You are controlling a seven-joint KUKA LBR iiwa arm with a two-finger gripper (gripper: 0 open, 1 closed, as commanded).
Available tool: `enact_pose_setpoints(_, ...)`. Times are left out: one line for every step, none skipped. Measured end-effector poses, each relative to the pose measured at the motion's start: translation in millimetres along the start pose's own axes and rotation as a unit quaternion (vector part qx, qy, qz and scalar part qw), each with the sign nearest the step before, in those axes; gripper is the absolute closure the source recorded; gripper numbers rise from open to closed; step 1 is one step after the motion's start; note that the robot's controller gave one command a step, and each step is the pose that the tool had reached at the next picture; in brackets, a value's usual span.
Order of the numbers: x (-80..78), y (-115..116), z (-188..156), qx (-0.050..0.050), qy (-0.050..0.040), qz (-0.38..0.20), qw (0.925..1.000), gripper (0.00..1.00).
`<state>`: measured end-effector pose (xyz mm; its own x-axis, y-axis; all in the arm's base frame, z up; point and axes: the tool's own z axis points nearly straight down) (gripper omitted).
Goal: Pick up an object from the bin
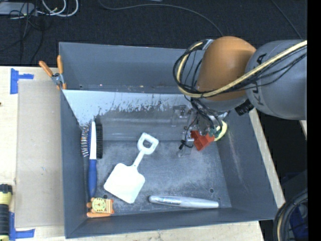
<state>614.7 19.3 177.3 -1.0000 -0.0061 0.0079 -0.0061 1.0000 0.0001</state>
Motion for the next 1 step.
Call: enact_pose_setpoints(-1.1,0.0,-4.9,0.0,-0.0035,0.0,1.0,0.0)
